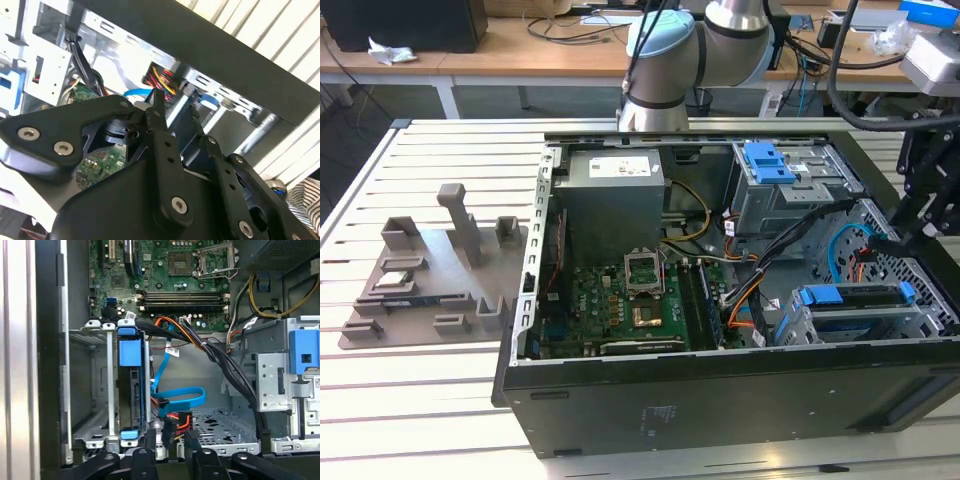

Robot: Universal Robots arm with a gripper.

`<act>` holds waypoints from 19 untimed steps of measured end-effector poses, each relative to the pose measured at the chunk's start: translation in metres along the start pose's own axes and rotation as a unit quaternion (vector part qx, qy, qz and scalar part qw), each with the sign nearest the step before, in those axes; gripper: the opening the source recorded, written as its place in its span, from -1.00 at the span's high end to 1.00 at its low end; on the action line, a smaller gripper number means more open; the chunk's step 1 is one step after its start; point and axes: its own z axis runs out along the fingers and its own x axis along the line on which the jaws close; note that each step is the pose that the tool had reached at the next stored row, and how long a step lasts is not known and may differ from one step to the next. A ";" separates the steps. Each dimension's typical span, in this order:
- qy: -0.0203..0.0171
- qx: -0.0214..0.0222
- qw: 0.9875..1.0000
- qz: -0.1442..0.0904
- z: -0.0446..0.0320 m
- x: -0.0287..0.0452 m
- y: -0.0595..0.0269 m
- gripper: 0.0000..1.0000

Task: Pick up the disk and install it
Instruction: 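Insert the first disk wire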

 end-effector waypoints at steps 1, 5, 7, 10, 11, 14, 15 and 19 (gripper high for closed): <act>0.000 0.000 1.000 0.000 0.0080 -0.0032 -0.0001 0.28; 0.005 0.000 1.000 0.001 0.0169 -0.0015 -0.0005 0.28; 0.005 0.000 1.000 0.001 0.0171 -0.0015 -0.0005 0.28; 0.006 0.000 1.000 0.001 0.0171 -0.0016 -0.0005 0.66; 0.006 0.000 1.000 0.001 0.0171 -0.0015 -0.0005 0.66; 0.007 0.000 1.000 0.001 0.0171 -0.0014 -0.0005 0.66; 0.007 0.000 1.000 0.001 0.0169 0.0018 0.0002 0.66; 0.008 0.000 1.000 0.001 0.0181 0.0204 0.0063 0.66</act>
